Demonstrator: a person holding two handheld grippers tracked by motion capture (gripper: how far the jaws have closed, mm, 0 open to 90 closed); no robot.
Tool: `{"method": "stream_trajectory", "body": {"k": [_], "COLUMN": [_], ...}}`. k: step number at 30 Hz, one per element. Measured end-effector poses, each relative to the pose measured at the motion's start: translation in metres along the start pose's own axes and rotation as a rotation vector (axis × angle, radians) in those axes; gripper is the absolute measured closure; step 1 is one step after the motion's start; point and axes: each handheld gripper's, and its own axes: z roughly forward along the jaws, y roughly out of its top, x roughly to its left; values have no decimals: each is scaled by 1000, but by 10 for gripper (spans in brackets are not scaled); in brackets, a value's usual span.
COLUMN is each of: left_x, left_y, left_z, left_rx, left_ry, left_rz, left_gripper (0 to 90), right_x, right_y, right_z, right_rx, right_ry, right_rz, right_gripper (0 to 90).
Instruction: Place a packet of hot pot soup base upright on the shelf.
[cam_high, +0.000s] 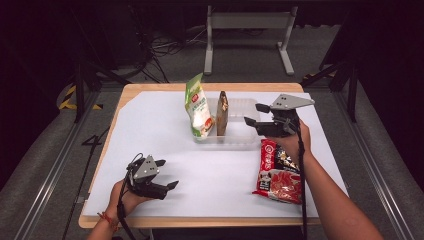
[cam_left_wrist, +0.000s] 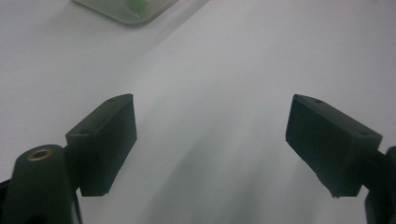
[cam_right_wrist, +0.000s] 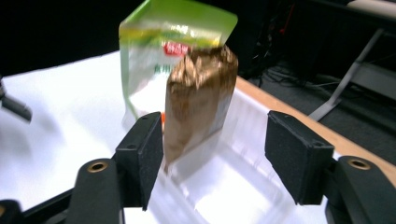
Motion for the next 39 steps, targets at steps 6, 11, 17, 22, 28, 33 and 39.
{"method": "stream_trajectory", "body": {"k": [6,11,17,22,28,33,39], "left_x": [-1,-5,-7,-7,-8,-8,-8], "left_y": [0,1,2,3,2,2,1], "left_z": [1,2,3,3,4,4,3], "left_rx": [13,24,36,40,45,52,54], "left_ry": [12,16,22,30,31,32,36], "left_rz": [7,16,29,31,39,44,49], "left_gripper": [171,171,171,171,171,168,169], "right_x": [-13,-21,-29,-42,-60,-75,-87], "right_y": [-23,-42,-58,-75,-98,-118,-136], "right_z": [-18,-29,-42,-48,-52,-53,-51], "right_rx": [14,12,31,83,91,117,169], "right_ry": [0,0,-25,-71,-82,-77,-53], "right_rz": [37,44,26,51,140,222,316], "right_gripper": [393,403,394,346,346,364,360]}}
